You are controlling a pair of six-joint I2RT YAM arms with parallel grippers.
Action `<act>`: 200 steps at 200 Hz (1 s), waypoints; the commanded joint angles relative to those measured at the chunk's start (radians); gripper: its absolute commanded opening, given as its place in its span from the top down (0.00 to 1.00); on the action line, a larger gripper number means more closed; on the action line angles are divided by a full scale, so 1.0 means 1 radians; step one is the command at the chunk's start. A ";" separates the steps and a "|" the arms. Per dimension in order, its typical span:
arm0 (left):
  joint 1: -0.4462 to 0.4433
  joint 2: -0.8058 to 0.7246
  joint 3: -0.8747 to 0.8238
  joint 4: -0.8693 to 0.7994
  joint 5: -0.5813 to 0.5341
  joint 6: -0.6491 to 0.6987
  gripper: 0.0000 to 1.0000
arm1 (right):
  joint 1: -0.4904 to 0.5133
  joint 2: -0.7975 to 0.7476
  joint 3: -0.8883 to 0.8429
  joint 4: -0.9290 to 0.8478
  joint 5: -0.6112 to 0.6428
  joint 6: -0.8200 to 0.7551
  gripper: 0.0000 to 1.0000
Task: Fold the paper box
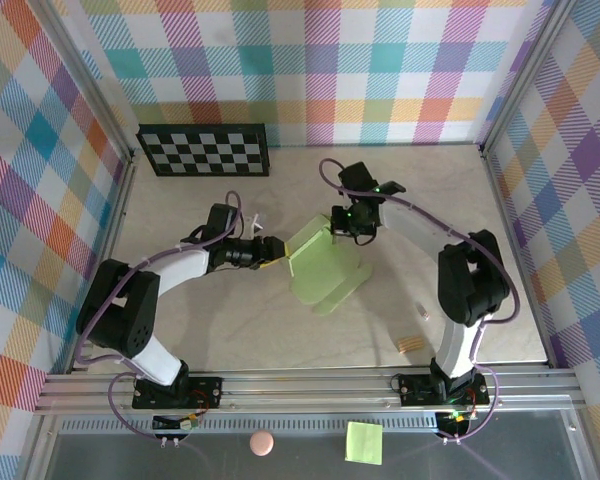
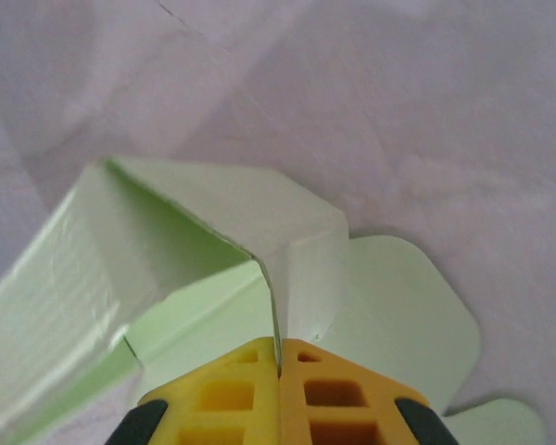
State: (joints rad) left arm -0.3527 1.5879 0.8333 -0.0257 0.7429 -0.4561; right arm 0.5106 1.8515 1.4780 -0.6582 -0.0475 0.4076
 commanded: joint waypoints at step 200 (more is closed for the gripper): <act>-0.053 0.168 0.292 -0.099 -0.116 0.036 0.41 | 0.043 0.103 0.076 0.054 -0.138 -0.236 1.00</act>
State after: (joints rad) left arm -0.4232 1.7199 1.0954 -0.1547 0.6342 -0.4019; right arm 0.5453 1.9697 1.5684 -0.6163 -0.1551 0.1928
